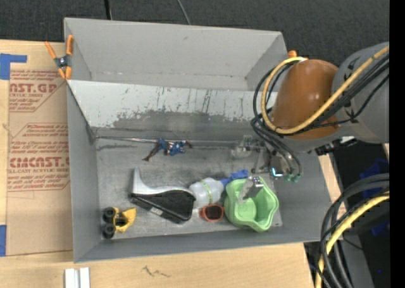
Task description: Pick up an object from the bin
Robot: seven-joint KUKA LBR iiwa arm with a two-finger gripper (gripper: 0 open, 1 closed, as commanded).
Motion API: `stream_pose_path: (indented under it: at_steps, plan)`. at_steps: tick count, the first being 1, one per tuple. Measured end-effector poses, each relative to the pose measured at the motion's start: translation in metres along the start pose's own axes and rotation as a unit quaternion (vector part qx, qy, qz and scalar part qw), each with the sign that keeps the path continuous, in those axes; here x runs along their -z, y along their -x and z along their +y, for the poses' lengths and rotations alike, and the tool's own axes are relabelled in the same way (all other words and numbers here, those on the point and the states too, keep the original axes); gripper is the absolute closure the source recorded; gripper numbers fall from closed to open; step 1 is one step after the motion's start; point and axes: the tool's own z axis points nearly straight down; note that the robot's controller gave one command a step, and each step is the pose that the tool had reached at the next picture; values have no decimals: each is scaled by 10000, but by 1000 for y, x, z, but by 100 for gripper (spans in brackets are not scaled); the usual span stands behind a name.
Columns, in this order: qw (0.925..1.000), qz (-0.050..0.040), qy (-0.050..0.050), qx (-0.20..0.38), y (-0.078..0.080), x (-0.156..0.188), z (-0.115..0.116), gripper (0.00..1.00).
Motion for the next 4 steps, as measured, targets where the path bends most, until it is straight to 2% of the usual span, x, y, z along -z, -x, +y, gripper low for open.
stream_pose_path:
  at_steps: [1, 2, 4]
  plan:
    - [10000, -38, -4, 0, 2, 4, 0, 0]
    - [9991, -217, 10, -376, -11, -64, -21, 100]
    - [9991, -218, 6, -364, -10, -59, -19, 100]
